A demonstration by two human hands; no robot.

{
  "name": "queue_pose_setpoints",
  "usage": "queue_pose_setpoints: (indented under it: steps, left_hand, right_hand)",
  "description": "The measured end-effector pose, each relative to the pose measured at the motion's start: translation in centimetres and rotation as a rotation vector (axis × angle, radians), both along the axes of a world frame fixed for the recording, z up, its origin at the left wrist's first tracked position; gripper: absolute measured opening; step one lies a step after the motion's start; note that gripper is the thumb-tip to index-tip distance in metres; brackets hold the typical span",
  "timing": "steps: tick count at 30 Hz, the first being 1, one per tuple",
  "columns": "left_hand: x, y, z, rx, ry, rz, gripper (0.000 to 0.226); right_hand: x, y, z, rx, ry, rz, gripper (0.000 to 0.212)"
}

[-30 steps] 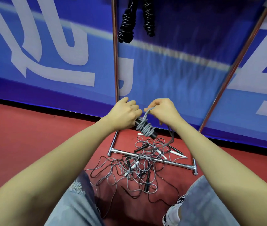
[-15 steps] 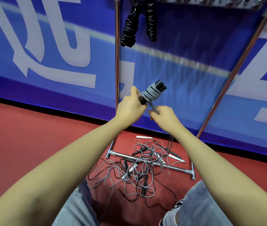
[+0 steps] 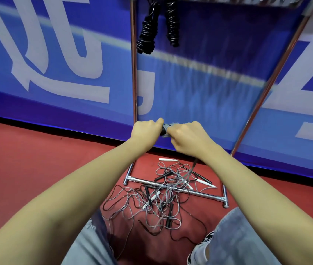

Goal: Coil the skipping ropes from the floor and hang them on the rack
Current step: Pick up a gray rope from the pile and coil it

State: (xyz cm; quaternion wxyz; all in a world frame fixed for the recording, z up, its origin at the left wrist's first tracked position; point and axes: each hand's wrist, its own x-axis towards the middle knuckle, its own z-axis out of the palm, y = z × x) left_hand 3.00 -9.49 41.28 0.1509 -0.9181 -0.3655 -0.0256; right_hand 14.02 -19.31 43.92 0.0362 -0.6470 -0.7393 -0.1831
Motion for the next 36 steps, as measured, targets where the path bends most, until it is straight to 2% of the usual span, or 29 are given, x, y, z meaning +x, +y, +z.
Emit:
queue_pose_setpoints:
  steps: [2,3,5,6,8,10,15,17,19,21,23,26,29,30,31,34,36]
  left_hand:
    - [-0.1,0.1,0.2,0.013,0.088,-0.070,0.018]
    - [-0.2,0.3,0.3,0.017,0.097,-0.101,0.017]
    - [-0.7,0.6,0.6,0.125,0.072,-0.209,0.016]
    - [-1.0,0.6,1.1,0.188,0.089,-0.239,0.025]
    - [-1.2,1.6,1.3,0.289,0.036,-0.316,0.036]
    - [-1.5,2.3,0.7,0.305,-0.014,-0.325,0.040]
    - [-2.2,1.7,1.0,0.202,0.010,-0.423,0.039]
    - [-2.4,1.7,1.1,0.252,0.030,-0.510,0.036]
    - [-2.6,1.9,0.7,0.361,-0.035,-0.605,0.030]
    - [-2.6,2.3,0.2,0.424,-0.194,-0.698,0.021]
    - [-2.6,2.3,0.4,0.426,-0.313,-0.727,0.016]
    - [-2.4,1.7,1.8,0.216,-0.457,-0.607,0.027]
    - [-2.1,-0.1,2.3,-0.269,-0.685,-0.357,0.030]
    - [-1.8,-0.7,2.3,-0.405,-0.770,-0.292,0.030]
    - [-1.5,-1.1,2.3,-0.497,-0.855,-0.234,0.030]
    - [-0.6,-1.3,2.3,-0.643,-0.982,-0.047,0.029]
    - [-0.4,-0.7,1.8,-0.653,-0.936,0.076,0.028]
  right_hand:
    - [0.2,0.2,-0.1,0.086,0.006,-0.014,0.028]
    - [0.2,0.4,-0.3,0.137,0.004,-0.048,0.029]
    - [0.1,0.4,-1.2,0.128,0.039,-0.089,0.015]
    - [0.0,0.4,-1.4,0.088,0.129,-0.120,0.013]
    - [0.1,0.3,-1.3,-0.066,0.358,-0.185,0.023]
    - [0.0,0.2,-1.1,-0.064,0.546,-0.207,0.024]
    - [0.2,1.4,-0.9,-0.036,0.767,-0.291,0.013]
    - [0.6,2.1,-0.8,0.004,0.846,-0.319,0.012]
    - [1.0,2.8,-0.5,0.021,0.858,-0.354,0.012]
    - [1.3,3.2,0.1,0.015,0.826,-0.393,0.012]
    - [1.7,3.5,0.3,0.003,0.814,-0.430,0.025]
    - [2.0,3.2,0.0,0.010,0.846,-0.446,0.037]
    - [1.5,2.8,0.0,0.039,0.918,-0.404,0.020]
    - [1.3,2.6,0.2,0.004,0.888,-0.440,0.013]
    - [1.0,2.4,0.2,-0.023,0.815,-0.481,0.015]
    - [0.7,1.8,0.0,-0.023,0.662,-0.437,0.024]
    - [0.7,1.3,-0.3,-0.021,0.612,-0.418,0.026]
